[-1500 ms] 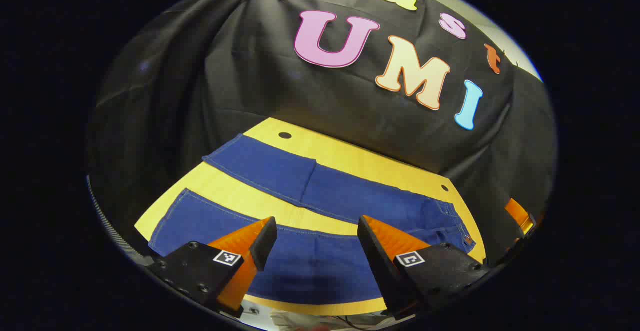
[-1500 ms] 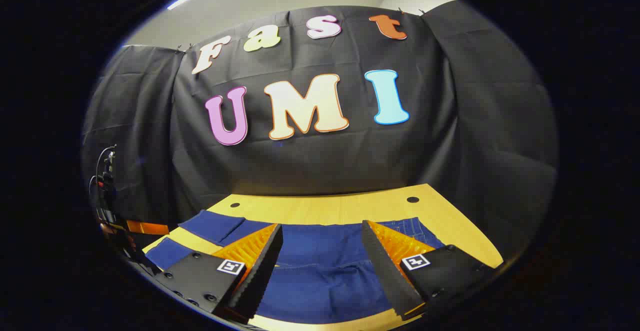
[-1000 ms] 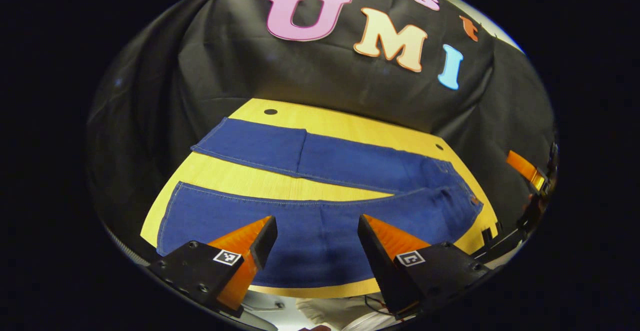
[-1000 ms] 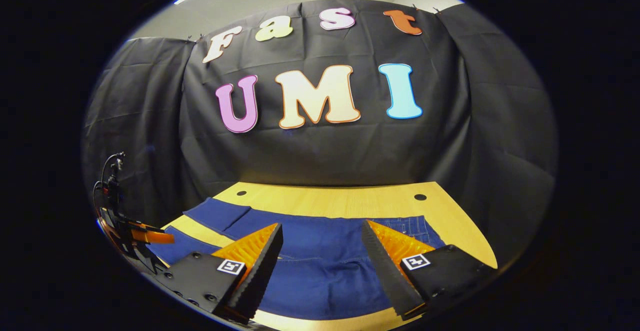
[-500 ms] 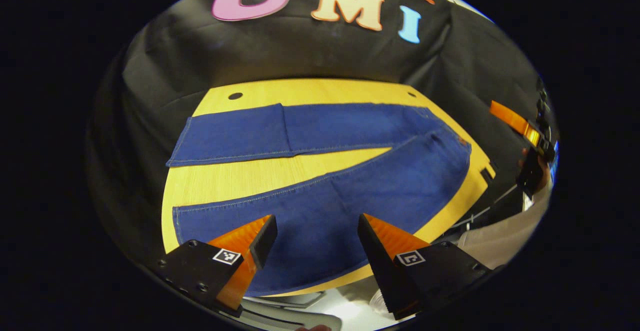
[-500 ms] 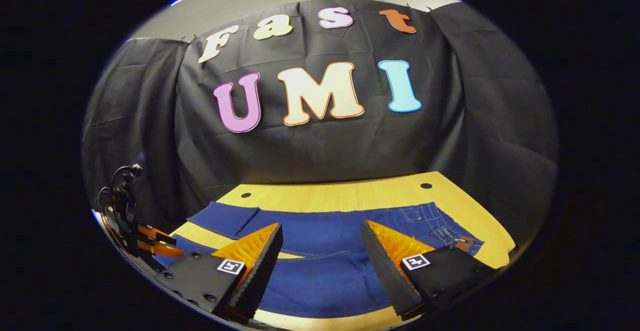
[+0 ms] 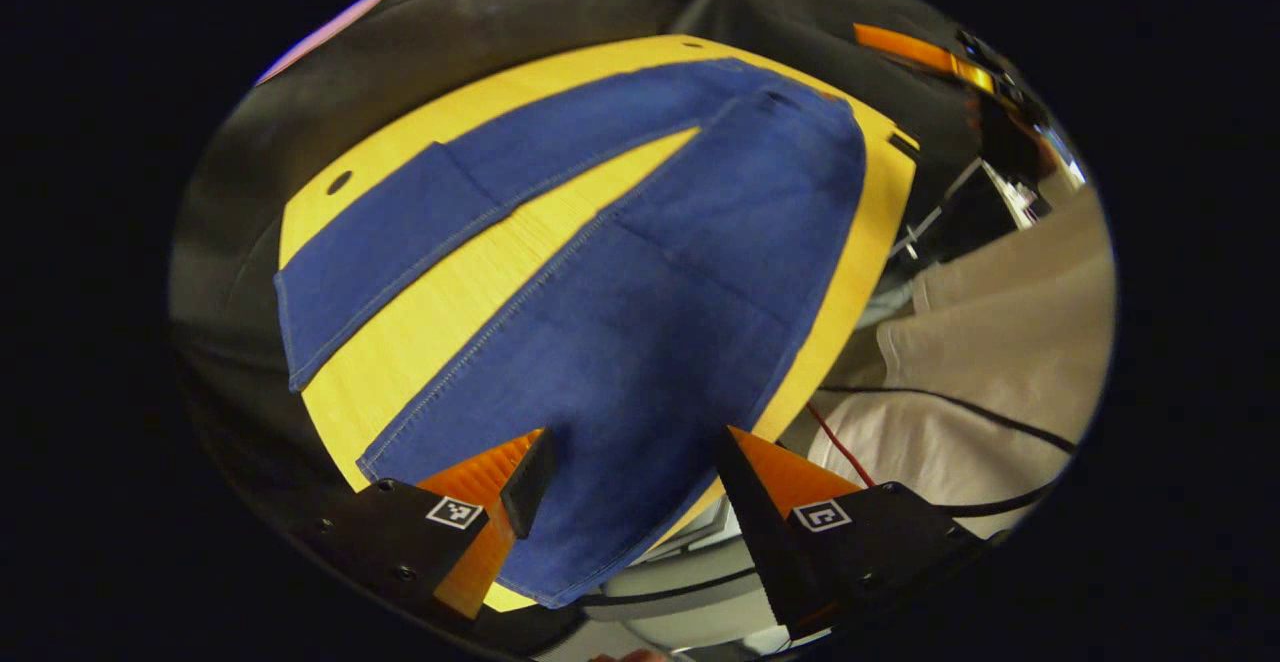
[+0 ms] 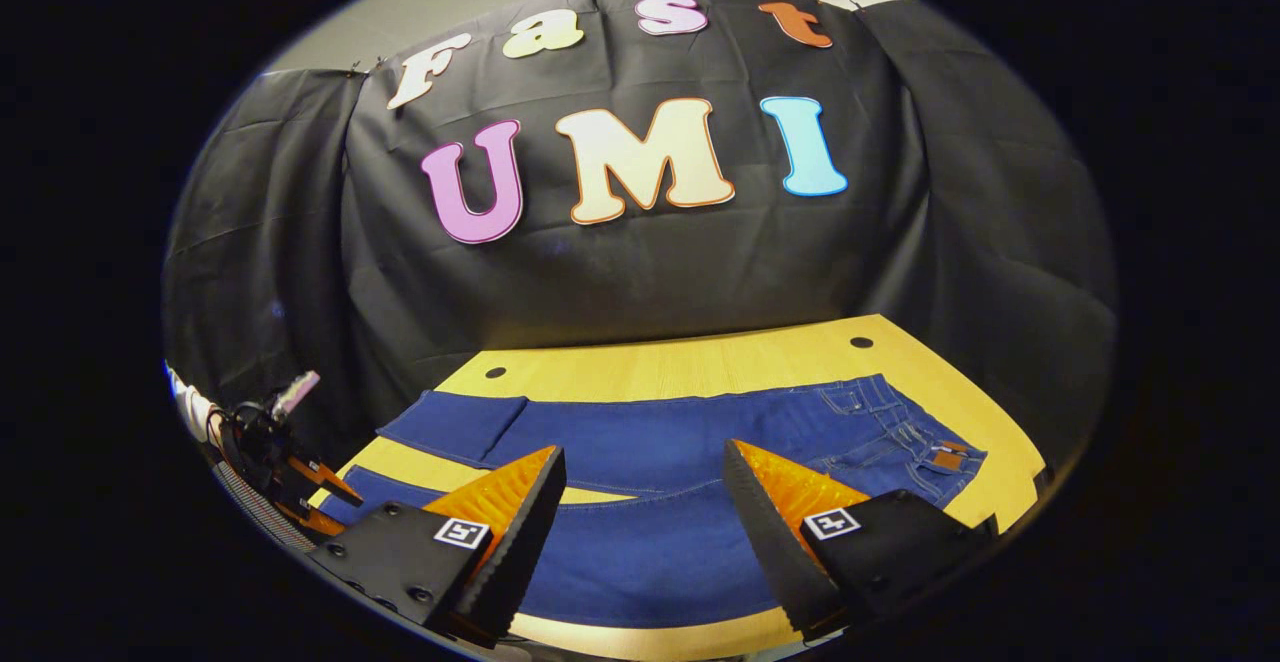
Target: Grasp the waist and the cuffs of the jeans and fold them to make the two legs overlap; first hold the waist and fold one-third of the jeans toward the cuffs, then hold the cuffs and fold the remaining one-third in the same direction to finish folding.
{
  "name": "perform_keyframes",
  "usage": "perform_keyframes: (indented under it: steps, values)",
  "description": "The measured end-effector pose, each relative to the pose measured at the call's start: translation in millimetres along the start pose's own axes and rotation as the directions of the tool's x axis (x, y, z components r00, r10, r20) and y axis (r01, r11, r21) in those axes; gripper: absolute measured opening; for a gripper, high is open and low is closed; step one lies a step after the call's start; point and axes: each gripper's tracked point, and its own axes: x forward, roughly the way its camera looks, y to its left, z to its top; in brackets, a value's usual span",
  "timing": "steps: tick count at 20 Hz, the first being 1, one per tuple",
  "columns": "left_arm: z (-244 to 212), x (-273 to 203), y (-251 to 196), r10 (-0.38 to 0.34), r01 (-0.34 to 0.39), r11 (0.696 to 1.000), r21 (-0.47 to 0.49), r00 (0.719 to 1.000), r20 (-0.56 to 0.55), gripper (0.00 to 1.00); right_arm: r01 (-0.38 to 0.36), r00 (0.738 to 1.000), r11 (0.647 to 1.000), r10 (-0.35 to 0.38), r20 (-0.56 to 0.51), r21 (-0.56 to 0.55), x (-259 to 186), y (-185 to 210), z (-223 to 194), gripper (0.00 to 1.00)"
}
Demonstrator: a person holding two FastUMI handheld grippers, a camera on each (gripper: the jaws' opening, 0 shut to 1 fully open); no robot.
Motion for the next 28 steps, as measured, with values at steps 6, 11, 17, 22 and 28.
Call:
perform_keyframes:
  steps: [6, 11, 17, 22, 28]
  values:
    - [-31.3, 6.4, 2.2, -0.071, 0.085, 0.992, 0.09, 0.987, -0.145, 0.96, 0.058, 0.998, 0.998, -0.058, 0.008, -0.012, -10.4, -4.7, -4.0, 0.98]
    - [-41.9, 16.1, 1.1, -0.082, 0.108, 0.987, 0.117, 0.976, -0.202, 0.96, 0.111, 0.994, 0.994, -0.111, -0.014, -0.015, -22.0, -15.2, -17.8, 0.93]
    - [-52.9, 20.7, 1.9, -0.068, 0.113, 0.976, 0.186, 0.97, -0.233, 0.96, 0.141, 0.99, 0.99, -0.141, -0.006, 0.005, -23.8, -15.4, -21.2, 0.98]
    - [-54.8, 25.3, 4.2, 0.026, 0.04, 0.965, 0.261, 0.969, -0.244, 0.93, 0.144, 0.99, 0.99, -0.144, -0.015, 0.006, -19.0, -13.5, -26.4, 0.98]
    - [-56.8, 27.5, 3.7, 0.044, 0.019, 0.972, 0.233, 0.965, -0.259, 0.95, 0.147, 0.989, 0.989, -0.146, -0.022, 0.026, -15.7, -13.6, -32.7, 0.98]
